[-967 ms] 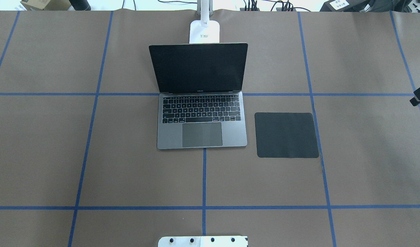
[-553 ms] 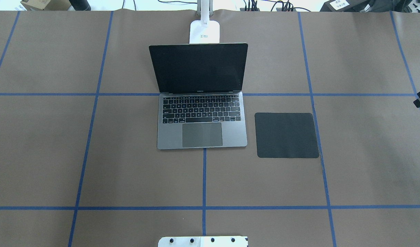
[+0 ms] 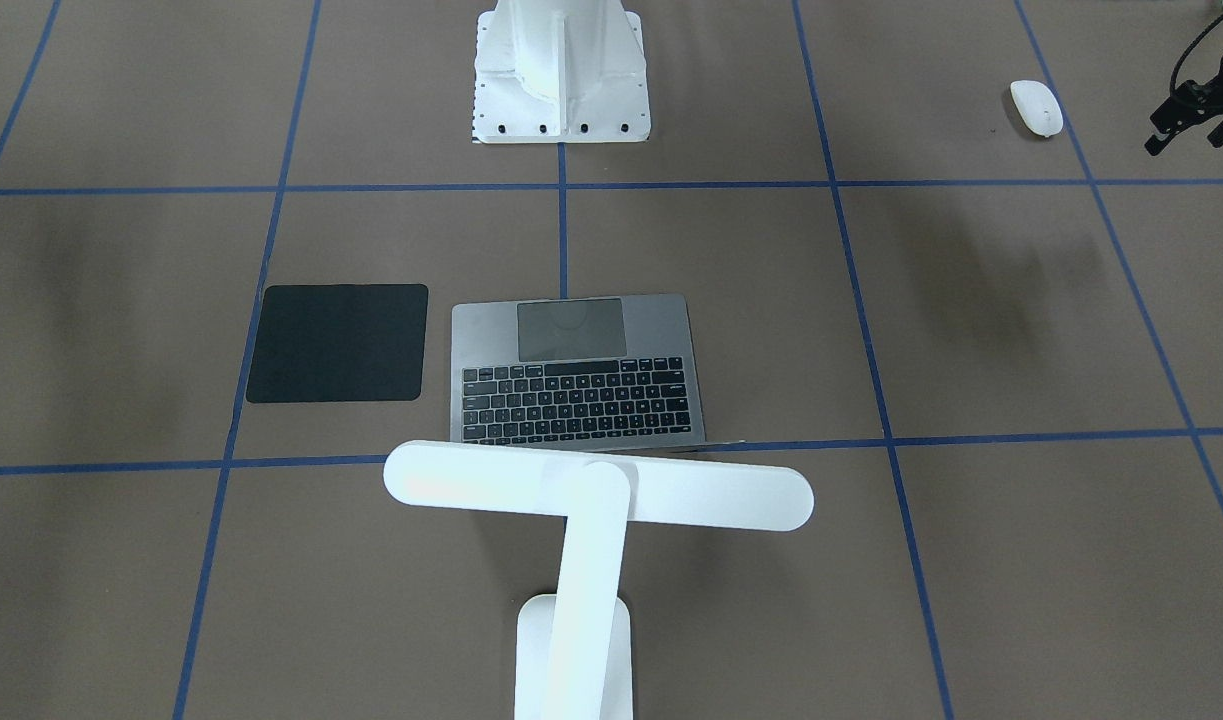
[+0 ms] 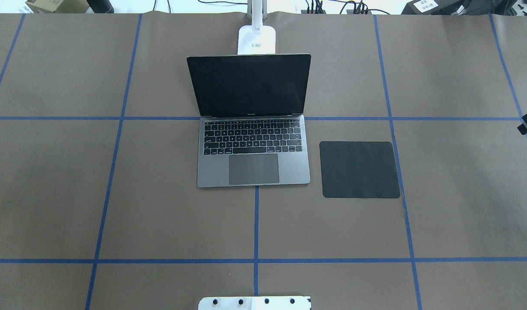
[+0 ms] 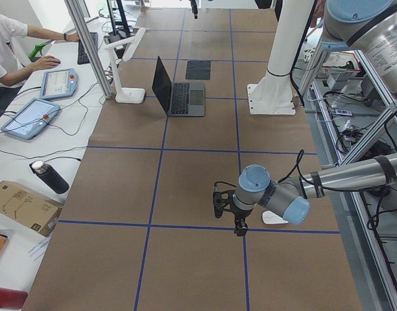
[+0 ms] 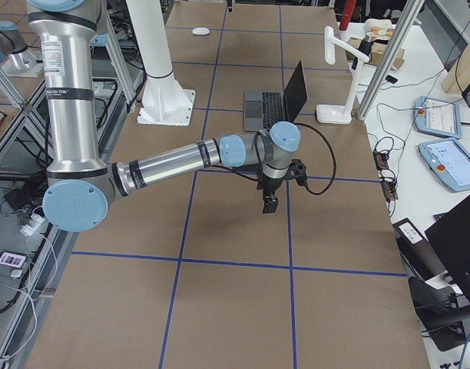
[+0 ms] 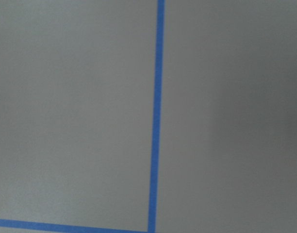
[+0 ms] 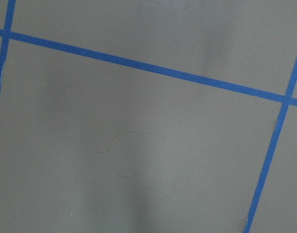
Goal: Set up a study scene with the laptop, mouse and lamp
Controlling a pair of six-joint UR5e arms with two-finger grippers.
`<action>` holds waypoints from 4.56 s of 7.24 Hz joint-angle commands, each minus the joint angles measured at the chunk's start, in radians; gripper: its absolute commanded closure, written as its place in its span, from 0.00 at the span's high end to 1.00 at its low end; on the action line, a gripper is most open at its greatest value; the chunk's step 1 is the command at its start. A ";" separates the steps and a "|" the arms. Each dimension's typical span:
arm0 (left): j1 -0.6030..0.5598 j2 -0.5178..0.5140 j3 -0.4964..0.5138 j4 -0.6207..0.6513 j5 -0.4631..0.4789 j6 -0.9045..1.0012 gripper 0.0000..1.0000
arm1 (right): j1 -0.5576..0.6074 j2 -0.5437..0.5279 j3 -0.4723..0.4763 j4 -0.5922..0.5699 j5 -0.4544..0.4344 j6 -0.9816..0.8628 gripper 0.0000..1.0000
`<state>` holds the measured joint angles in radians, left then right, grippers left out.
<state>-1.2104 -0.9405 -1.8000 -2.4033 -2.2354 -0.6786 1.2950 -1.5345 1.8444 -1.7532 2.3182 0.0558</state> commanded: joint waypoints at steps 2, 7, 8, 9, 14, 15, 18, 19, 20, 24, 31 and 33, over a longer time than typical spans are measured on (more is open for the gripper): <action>0.011 0.028 0.066 -0.109 0.003 -0.032 1.00 | -0.002 0.010 0.002 0.003 0.000 0.001 0.98; 0.074 0.057 0.086 -0.184 0.000 -0.130 1.00 | -0.002 0.010 0.009 0.003 -0.002 -0.004 0.98; 0.080 0.017 0.105 -0.183 0.000 -0.131 1.00 | -0.002 0.010 0.009 0.003 -0.010 -0.005 0.98; 0.098 -0.028 0.138 -0.181 0.008 -0.140 1.00 | -0.002 0.010 0.009 0.003 -0.014 -0.008 0.98; 0.357 -0.052 0.183 -0.391 0.141 -0.452 1.00 | -0.002 0.008 0.007 0.003 -0.014 -0.010 0.98; 0.376 -0.017 0.182 -0.437 0.141 -0.461 1.00 | -0.003 0.008 0.007 0.003 -0.014 -0.007 0.98; 0.551 0.026 0.183 -0.526 0.146 -0.653 1.00 | -0.008 0.007 0.001 0.003 -0.014 -0.010 0.98; 0.568 0.026 0.182 -0.539 0.158 -0.688 1.00 | -0.008 0.008 0.002 0.003 -0.014 -0.010 0.98; 0.594 0.026 0.182 -0.540 0.164 -0.734 1.00 | -0.011 0.008 0.001 0.003 -0.013 -0.008 0.98; 0.707 0.032 0.182 -0.551 0.190 -0.849 1.00 | -0.019 0.008 0.001 0.003 -0.011 -0.005 0.98; 0.926 0.077 0.183 -0.651 0.275 -0.904 1.00 | -0.034 0.011 -0.001 0.003 -0.011 -0.001 0.98; 1.005 0.075 0.183 -0.651 0.321 -0.960 1.00 | -0.034 0.010 -0.002 0.001 -0.011 -0.001 0.98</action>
<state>-0.2456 -0.8644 -1.6174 -3.0544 -1.9415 -1.6179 1.2616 -1.5237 1.8436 -1.7505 2.3071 0.0552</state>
